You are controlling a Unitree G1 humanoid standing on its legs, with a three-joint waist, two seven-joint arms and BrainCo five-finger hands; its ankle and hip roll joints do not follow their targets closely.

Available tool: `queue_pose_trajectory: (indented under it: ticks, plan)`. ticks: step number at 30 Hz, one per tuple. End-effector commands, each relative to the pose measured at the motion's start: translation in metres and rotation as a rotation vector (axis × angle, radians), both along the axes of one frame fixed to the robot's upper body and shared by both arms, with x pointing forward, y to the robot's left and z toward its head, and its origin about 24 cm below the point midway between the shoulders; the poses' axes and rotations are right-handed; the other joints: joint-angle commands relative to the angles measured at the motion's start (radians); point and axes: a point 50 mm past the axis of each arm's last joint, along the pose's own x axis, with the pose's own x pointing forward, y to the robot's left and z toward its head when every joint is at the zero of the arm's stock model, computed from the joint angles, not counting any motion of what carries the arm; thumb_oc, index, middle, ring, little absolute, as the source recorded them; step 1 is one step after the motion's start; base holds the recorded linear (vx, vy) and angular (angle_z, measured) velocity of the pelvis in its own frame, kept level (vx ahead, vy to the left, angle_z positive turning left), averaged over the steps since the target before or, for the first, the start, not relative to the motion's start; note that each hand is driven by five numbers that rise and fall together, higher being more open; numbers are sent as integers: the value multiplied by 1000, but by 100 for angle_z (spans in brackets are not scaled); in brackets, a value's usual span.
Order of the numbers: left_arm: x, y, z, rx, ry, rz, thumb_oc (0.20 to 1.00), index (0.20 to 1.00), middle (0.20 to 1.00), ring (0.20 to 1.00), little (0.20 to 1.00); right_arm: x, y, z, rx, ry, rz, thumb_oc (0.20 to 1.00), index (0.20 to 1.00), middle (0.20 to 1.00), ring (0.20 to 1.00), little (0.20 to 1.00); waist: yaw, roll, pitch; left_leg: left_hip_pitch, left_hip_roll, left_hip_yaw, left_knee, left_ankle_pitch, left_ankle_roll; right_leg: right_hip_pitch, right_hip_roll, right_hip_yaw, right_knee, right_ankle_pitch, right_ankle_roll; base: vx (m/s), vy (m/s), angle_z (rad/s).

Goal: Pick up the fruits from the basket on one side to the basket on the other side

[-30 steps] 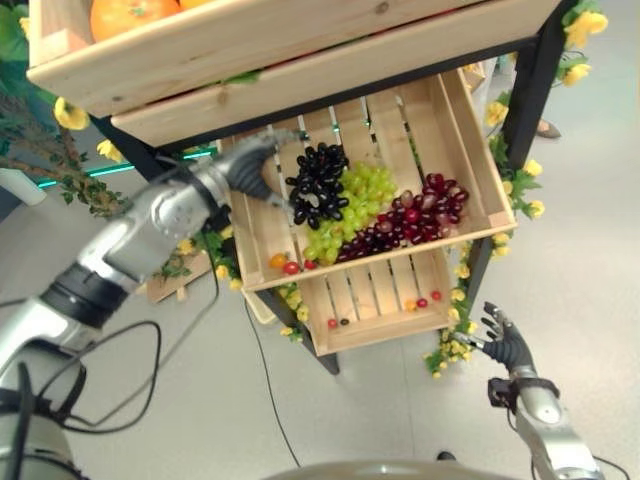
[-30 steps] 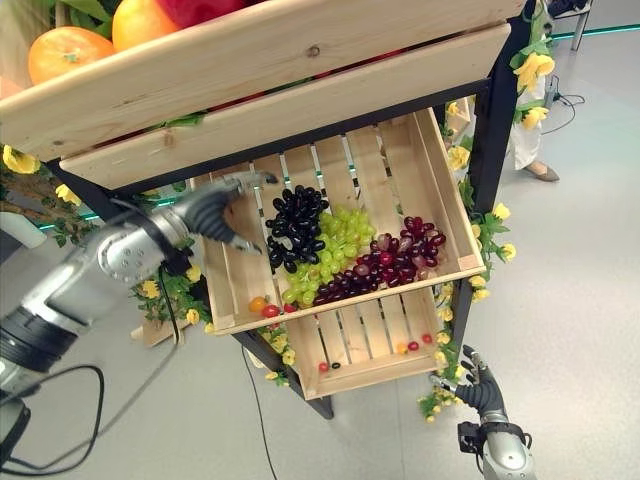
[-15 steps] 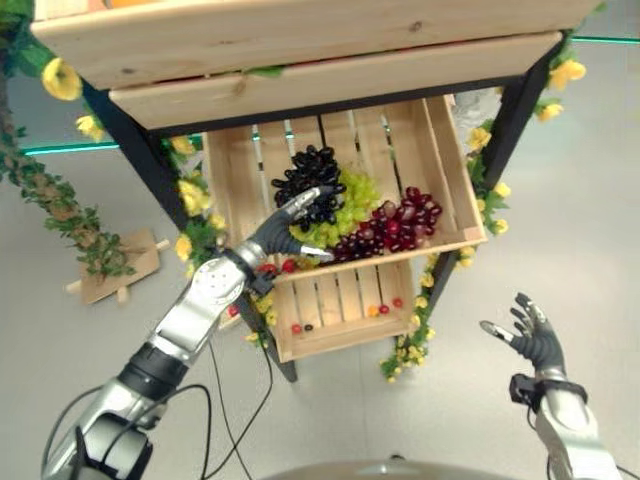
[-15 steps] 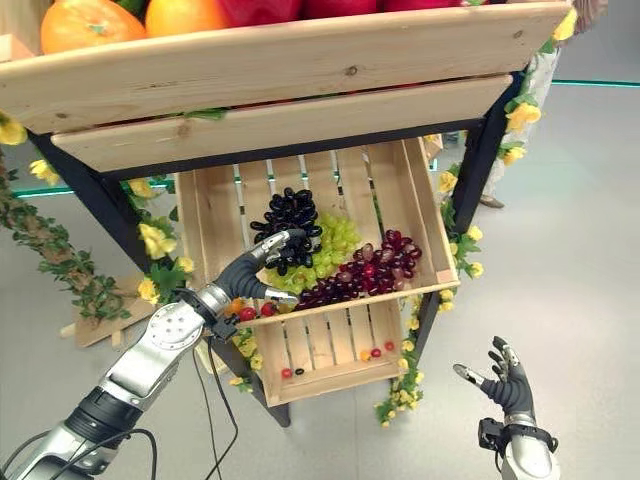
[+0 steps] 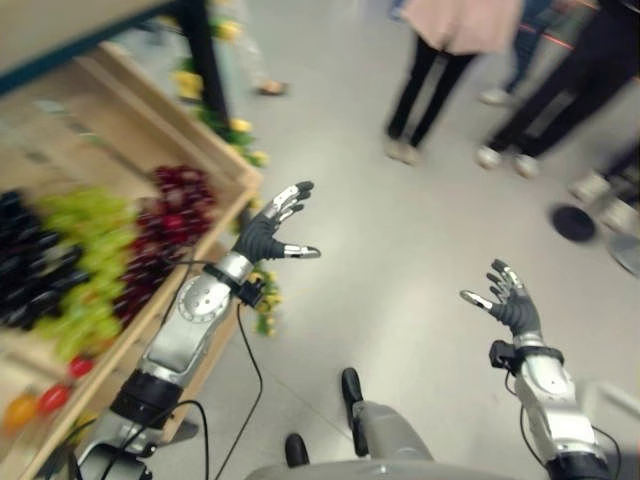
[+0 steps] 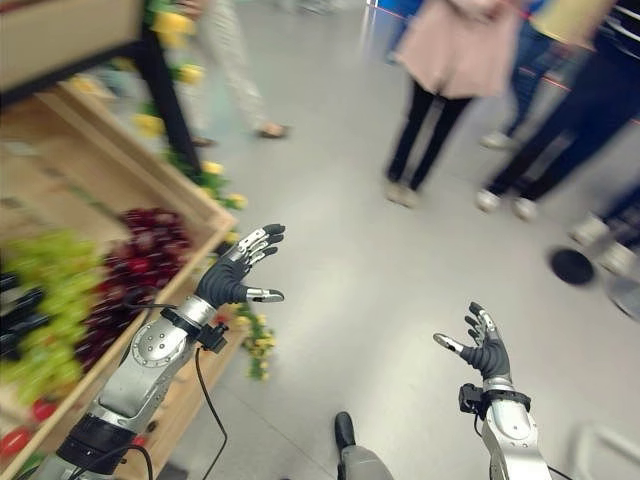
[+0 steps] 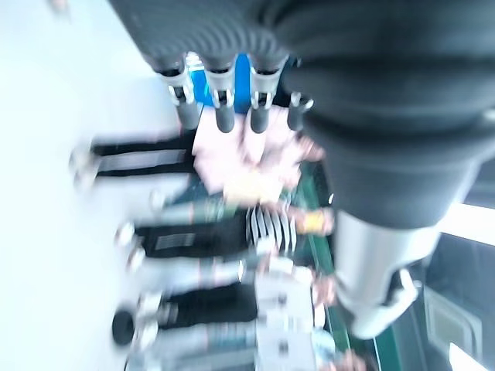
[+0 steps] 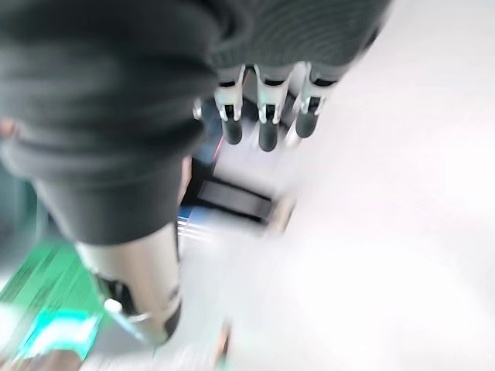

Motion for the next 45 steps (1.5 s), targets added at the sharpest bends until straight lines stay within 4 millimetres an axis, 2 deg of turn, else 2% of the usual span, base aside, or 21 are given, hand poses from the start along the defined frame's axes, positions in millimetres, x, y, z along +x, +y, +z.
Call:
queue_pose_trajectory:
  ticks: [1, 2, 3, 4, 7, 11, 16, 18, 20, 22, 23, 24, 26, 28, 29, 31, 33, 37, 41, 43, 45]
  plan:
    - [-8, 12, 24, -33, -150, 58, 1000, 1000, 1000, 1000, 1000, 11, -7, 34, -100, -149, 38, 1000, 1000, 1000, 1000, 1000, 34, 24, -7, 42, 52, 4, 3, -33, -54, 150, 46, 23, -58, -64, -68, -115, 38, -137]
    - [-8, 12, 24, -33, -150, 58, 1000, 1000, 1000, 1000, 1000, 11, -7, 34, -100, -149, 37, 1000, 1000, 1000, 1000, 1000, 36, 23, -6, 44, 52, 6, 2, -33, -54, 149, 46, 25, -57, -64, -68, -179, -32, -142]
    - [-10, 16, 30, -28, -188, 86, 1000, 1000, 1000, 1000, 1000, 15, -6, 38, -96, -174, 37, 1000, 1000, 1000, 1000, 1000, 62, 44, -19, 58, 94, 131, -9, -39, -59, 203, -60, -175, -6, -89, -63, -122, -37, -191]
    - [-10, 16, 30, -28, -188, 86, 1000, 1000, 1000, 1000, 1000, 15, -6, 38, -96, -174, 37, 1000, 1000, 1000, 1000, 1000, 65, 44, -15, 65, 93, 135, -9, -43, -59, 207, -61, -172, -3, -91, -60, -201, -73, -231]
    - [-18, 30, 37, 30, -254, 161, 1000, 1000, 1000, 1000, 1000, 26, 0, 45, -105, -202, 68, 1000, 1000, 1000, 1000, 1000, 101, 43, -36, 97, 113, 311, -32, -38, -54, 275, -212, -442, -19, 54, -17, -124, -21, -224]
    - [-25, 38, 34, 3, -258, 207, 1000, 1000, 1000, 1000, 1000, 26, 3, 48, -109, -216, 74, 1000, 1000, 1000, 1000, 1000, 95, 33, -47, 140, 124, 430, -30, -53, -51, 293, -262, -568, -21, 115, 3, -1, -111, -210]
    - [-26, 41, 17, -30, -205, 260, 1000, 1000, 1000, 1000, 1000, 5, -12, 42, -114, -194, 6, 1000, 1000, 1000, 1000, 1000, 20, 23, -49, 147, 198, 471, 58, -59, -89, 238, -172, -427, -48, 48, -32, 123, -332, -117]
    - [-25, 44, 12, -59, -190, 282, 1000, 1000, 1000, 1000, 1000, 0, -18, 47, -103, -226, -31, 1000, 1000, 1000, 1000, 1000, -9, 26, -48, 147, 270, 510, 154, -69, -123, 233, -115, -387, -77, -14, -66, 165, -420, -51]
    - [-24, 47, 2, -90, -148, 313, 1000, 1000, 1000, 1000, 1000, -2, -23, 53, -88, -279, -66, 1000, 1000, 1000, 1000, 1000, -6, 24, -40, 130, 409, 497, 390, 78, -249, 287, 16, -331, -161, -94, -132, 306, -591, -101]
    - [-24, 47, -5, -128, -124, 340, 1000, 1000, 1000, 1000, 1000, 2, -24, 59, -90, -309, -76, 1000, 1000, 1000, 1000, 1000, 17, 23, -20, 102, 435, 381, 515, 139, -296, 324, 81, -275, -212, -117, -171, 155, -353, -189]
    - [-27, 49, -10, -155, -112, 376, 1000, 1000, 1000, 1000, 1000, 11, -20, 66, -106, -332, -56, 1000, 1000, 1000, 1000, 1000, 50, 9, -5, 30, 305, 172, 534, 63, -229, 334, 96, -197, -252, -100, -184, 61, -116, -223]
    - [-29, 49, -12, -164, -110, 390, 1000, 1000, 1000, 1000, 1000, 15, -16, 69, -112, -344, -41, 1000, 1000, 1000, 1000, 1000, 63, 5, 1, -19, 227, 74, 505, 28, -204, 335, 103, -149, -256, -92, -177, 20, -2, -220]
    - [-31, 51, -16, -189, -100, 412, 1000, 1000, 1000, 1000, 1000, 17, -15, 69, -109, -351, -43, 1000, 1000, 1000, 1000, 1000, 71, -2, 7, -49, 196, 35, 468, 21, -182, 335, 111, -105, -254, -89, -166, 97, 12, -195]
    - [-35, 55, -20, -228, -84, 431, 1000, 1000, 1000, 1000, 1000, 11, -20, 67, -135, -335, -59, 1000, 1000, 1000, 1000, 1000, 69, -5, 5, -84, 263, 4, 372, 23, -165, 347, 103, -56, -238, -109, -149, 302, 97, -100]
    - [-35, 55, -22, -229, -75, 436, 1000, 1000, 1000, 1000, 1000, 11, -20, 67, -139, -333, -58, 1000, 1000, 1000, 1000, 1000, 86, -2, 8, -119, 234, -62, 290, 16, -159, 358, 108, -27, -239, -118, -144, 388, 166, -94]
    - [-36, 55, -24, -232, -75, 449, 1000, 1000, 1000, 1000, 1000, 15, -14, 66, -136, -339, -39, 1000, 1000, 1000, 1000, 1000, 112, 7, 13, -131, 179, -197, 133, 66, -176, 384, 123, 40, -248, -125, -139, 242, 130, -87]
    - [-36, 56, -24, -260, -80, 469, 1000, 1000, 1000, 1000, 1000, 17, -11, 66, -144, -343, -29, 1000, 1000, 1000, 1000, 1000, 121, 17, 25, -170, 193, -277, 28, 151, -207, 404, 123, 98, -246, -142, -133, 192, 149, -149]
    - [-34, 56, -20, -258, -106, 472, 1000, 1000, 1000, 1000, 1000, 19, -7, 67, -149, -338, 0, 1000, 1000, 1000, 1000, 1000, 110, 19, 14, -142, 189, -243, 15, 144, -204, 423, 98, 130, -233, -162, -112, 217, 229, -109]
    - [-36, 62, -16, -190, -135, 498, 1000, 1000, 1000, 1000, 1000, 26, 9, 66, -94, -356, 40, 1000, 1000, 1000, 1000, 1000, 118, 9, -8, -65, 139, -152, -50, 111, -135, 318, 36, 121, -77, -144, -58, 192, 415, -130]
    - [-36, 67, -16, -189, -139, 526, 1000, 1000, 1000, 1000, 1000, 33, 21, 67, -59, -376, 76, 1000, 1000, 1000, 1000, 1000, 139, 2, 4, -39, 131, -117, -66, 98, -116, 226, 3, 77, 32, -130, -43, 9, 252, -103]
    - [-40, 72, -20, -150, -140, 575, 1000, 1000, 1000, 1000, 1000, 36, 36, 56, 0, -343, 118, 1000, 1000, 1000, 1000, 1000, 161, -5, 8, 16, 103, -55, -91, 67, -111, 196, -71, -108, 2, -55, -30, 50, 197, -124]
